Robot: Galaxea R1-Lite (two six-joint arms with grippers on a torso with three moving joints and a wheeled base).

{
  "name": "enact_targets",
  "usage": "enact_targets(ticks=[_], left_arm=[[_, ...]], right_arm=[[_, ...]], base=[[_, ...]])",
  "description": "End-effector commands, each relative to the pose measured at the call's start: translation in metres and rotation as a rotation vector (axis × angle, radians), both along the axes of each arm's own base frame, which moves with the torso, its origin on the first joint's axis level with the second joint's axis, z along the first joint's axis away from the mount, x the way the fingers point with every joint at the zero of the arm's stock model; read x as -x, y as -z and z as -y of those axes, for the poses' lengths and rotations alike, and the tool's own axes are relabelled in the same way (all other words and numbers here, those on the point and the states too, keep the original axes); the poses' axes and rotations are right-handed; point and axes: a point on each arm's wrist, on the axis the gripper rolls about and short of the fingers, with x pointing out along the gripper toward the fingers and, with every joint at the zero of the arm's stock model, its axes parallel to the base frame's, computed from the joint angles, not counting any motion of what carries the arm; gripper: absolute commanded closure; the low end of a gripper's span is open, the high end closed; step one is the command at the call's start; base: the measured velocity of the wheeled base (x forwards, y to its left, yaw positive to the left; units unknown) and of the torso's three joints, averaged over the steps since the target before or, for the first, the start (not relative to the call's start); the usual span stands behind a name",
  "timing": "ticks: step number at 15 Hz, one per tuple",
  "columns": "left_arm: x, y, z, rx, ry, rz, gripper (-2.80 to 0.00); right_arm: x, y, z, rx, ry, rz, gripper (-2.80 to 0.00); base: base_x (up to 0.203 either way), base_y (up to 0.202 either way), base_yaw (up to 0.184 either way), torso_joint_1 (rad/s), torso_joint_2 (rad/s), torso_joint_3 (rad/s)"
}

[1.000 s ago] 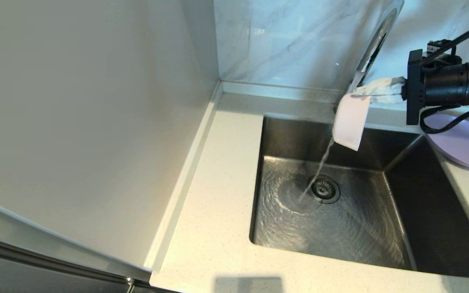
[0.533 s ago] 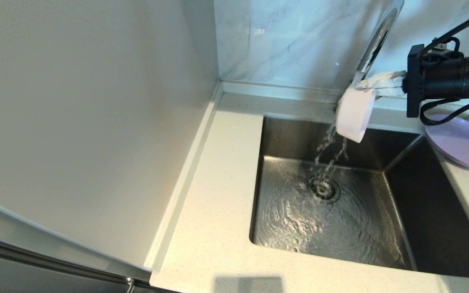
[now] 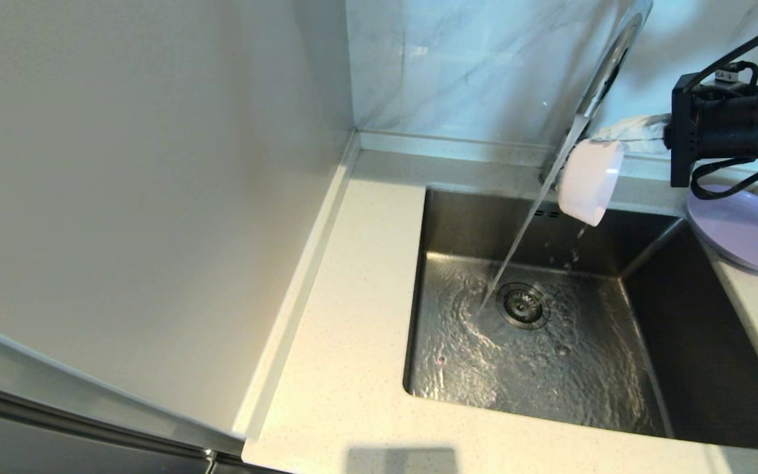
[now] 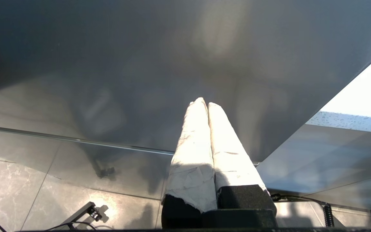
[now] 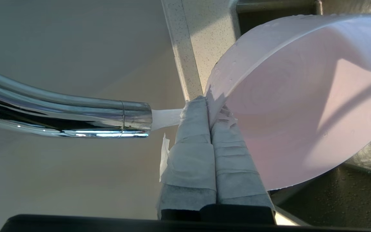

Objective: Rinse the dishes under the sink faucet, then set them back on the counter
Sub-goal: Rinse the bowl

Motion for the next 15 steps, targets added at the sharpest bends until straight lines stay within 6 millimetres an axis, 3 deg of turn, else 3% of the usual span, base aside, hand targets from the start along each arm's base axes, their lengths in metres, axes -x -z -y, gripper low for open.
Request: enact_targets(ticks=[1,6,9,13,15], left_arm=[[0.0,0.0,0.0,0.0,0.0,0.0,0.0],[0.0,0.0,0.0,0.0,0.0,0.0,0.0],[0.0,0.0,0.0,0.0,0.0,0.0,0.0],[0.0,0.0,0.0,0.0,0.0,0.0,0.0],[0.0,0.0,0.0,0.0,0.0,0.0,0.0]], right_arm=[[-0.001,0.0,0.0,-0.017,0.001,-0.014,0.0],[-0.001,-0.001,-0.01,-0.028,-0.024,-0.018,0.0],[0.004,0.0,-0.005,-0.02,-0.01,-0.019,0.0],[0.04,0.008,0.028,0.029,0.092,-0.034,0.0],[0.063,0.015,0.034,0.186,0.135,0.024,0.0]], base=[[0.0,0.0,0.0,0.0,0.0,0.0],[0.0,0.0,0.0,0.0,0.0,0.0],[0.0,0.0,0.0,0.0,0.0,0.0],[0.0,0.0,0.0,0.0,0.0,0.0],[0.0,0.0,0.0,0.0,0.0,0.0]])
